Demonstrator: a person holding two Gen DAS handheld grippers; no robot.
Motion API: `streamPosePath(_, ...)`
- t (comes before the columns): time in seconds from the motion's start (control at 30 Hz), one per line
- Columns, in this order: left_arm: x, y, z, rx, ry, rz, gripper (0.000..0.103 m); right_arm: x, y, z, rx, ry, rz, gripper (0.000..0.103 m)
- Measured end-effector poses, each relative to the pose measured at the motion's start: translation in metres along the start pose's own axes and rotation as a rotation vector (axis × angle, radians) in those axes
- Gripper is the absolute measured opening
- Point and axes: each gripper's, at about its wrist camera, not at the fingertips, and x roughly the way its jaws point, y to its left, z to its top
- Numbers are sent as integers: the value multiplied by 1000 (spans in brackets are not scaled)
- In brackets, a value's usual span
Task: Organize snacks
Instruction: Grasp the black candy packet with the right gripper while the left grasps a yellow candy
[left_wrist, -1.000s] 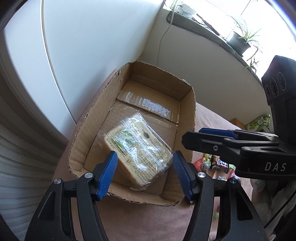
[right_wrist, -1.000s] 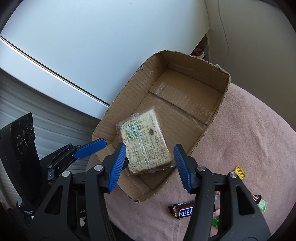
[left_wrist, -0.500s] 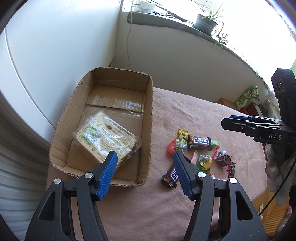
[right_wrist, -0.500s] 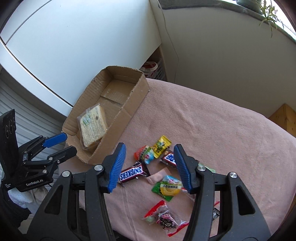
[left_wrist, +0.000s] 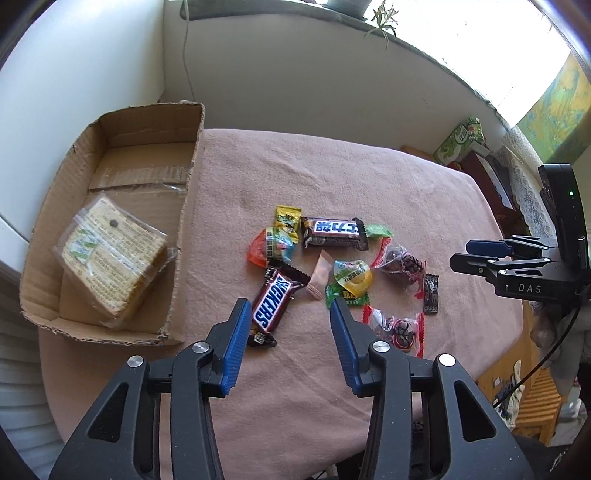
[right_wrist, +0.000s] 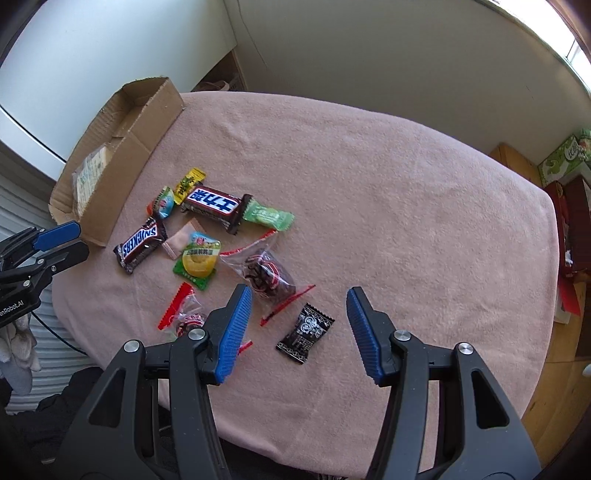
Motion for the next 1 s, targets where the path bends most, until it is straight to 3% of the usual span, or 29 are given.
streamPosePath(0.2, 23, -22, -7, 16, 75, -61, 39, 19, -24, -21, 111, 56, -3, 56)
streamPosePath(0.47, 41, -23, 14, -11, 80, -51, 39, 35, -23, -28, 135, 75, -25, 56)
streamPosePath(0.6, 51, -36, 18, 43, 96, -65, 39, 39, -22, -28, 151, 85, -21, 46)
streamPosePath(0.77, 70, -54, 19, 69, 130, -79, 38, 45, -17, -25, 168, 86, -4, 46)
streamPosePath(1.0, 87, -57, 22, 88, 162, -37, 38, 59, -15, -20, 197, 99, -2, 46)
